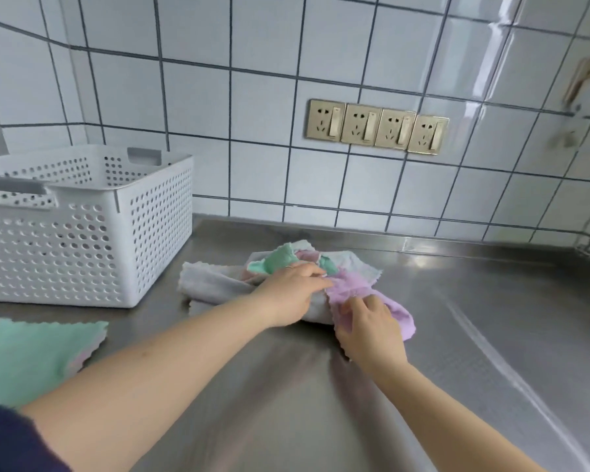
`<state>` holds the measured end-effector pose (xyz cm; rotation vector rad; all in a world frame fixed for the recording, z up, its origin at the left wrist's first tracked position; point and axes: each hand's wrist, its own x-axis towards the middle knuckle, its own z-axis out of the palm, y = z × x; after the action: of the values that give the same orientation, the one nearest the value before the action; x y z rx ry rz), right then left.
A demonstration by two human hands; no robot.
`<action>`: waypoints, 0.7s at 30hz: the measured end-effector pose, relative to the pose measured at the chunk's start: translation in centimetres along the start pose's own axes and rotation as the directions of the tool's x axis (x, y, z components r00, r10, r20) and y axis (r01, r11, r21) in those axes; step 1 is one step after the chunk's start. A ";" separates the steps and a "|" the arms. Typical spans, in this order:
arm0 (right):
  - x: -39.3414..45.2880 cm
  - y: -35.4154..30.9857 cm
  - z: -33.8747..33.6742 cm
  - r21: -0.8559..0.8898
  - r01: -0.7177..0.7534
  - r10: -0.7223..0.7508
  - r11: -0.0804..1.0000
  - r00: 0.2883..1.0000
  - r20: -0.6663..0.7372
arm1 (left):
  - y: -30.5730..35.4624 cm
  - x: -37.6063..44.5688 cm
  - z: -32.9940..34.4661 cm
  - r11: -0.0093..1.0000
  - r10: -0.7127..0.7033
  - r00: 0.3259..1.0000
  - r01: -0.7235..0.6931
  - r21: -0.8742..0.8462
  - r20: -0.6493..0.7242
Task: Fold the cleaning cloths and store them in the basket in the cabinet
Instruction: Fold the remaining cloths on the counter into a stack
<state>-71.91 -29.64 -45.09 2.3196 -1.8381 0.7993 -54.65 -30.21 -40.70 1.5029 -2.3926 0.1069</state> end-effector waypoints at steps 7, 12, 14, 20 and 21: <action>0.9 0.0 0.0 -0.126 0.072 -0.066 0.989 0.997 0.051 | -0.3 2.6 -0.3 0.944 0.178 0.984 -0.164 0.287 -0.024; 2.5 0.7 -1.5 0.034 0.013 -0.015 0.999 0.998 0.069 | -1.7 2.7 -1.6 0.874 0.322 0.945 -0.273 0.401 -0.059; 3.5 0.9 -2.9 0.095 0.014 -0.020 0.995 0.998 0.060 | -2.6 2.7 -2.2 0.872 0.336 0.941 -0.299 0.388 -0.030; 8.3 1.8 -7.2 0.085 0.082 -0.077 0.993 0.995 -0.065 | -4.6 4.2 -4.8 0.939 0.208 0.977 -0.187 0.288 -0.045; 9.1 1.9 -7.9 0.081 0.076 -0.069 0.994 0.994 -0.083 | -4.9 4.4 -5.4 0.945 0.185 0.981 -0.163 0.284 -0.054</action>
<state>-75.11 -35.30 -34.74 2.3513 -1.7100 0.9626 -50.83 -35.00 -34.73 1.3633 -2.5217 0.5558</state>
